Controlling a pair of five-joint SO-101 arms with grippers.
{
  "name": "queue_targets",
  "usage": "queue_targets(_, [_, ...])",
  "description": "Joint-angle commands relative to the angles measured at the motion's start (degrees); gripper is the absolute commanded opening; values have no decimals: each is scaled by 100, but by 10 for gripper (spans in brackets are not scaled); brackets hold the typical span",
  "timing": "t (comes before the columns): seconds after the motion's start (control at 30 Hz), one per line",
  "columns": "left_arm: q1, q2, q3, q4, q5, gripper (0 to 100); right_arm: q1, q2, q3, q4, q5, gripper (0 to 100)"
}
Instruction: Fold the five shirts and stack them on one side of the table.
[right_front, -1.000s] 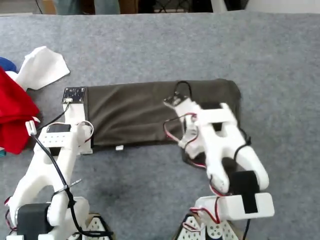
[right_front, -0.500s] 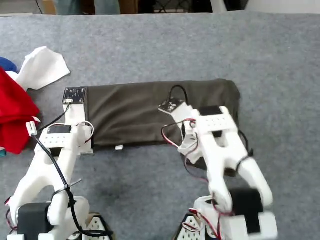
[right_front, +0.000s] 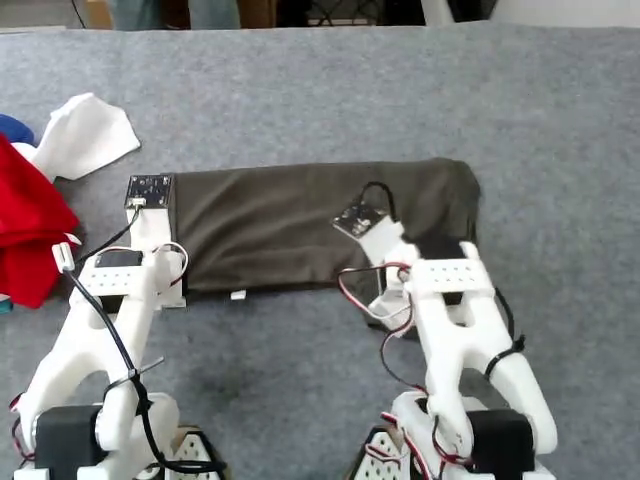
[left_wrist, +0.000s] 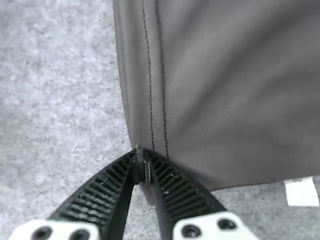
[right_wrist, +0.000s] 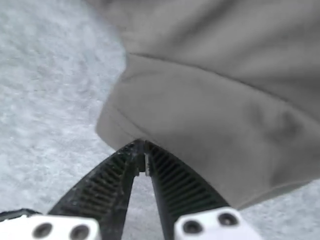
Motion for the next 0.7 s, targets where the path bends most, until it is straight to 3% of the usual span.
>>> queue_targets(0.0, [-57,-158,-13,-70,-9,29,369,-207,-84,158,615,77])
queue_targets(0.13, [-57,-158,-4,-62,-9,29,545,-945,-13,835,2251,260])
queue_targets(0.3, [-48,-158,-31,-35,-9,29,642,-1675,66,1442,3156,266])
queue_targets(0.67, [-13,-114,-40,-158,0,29,158,-1719,1455,167,3622,269])
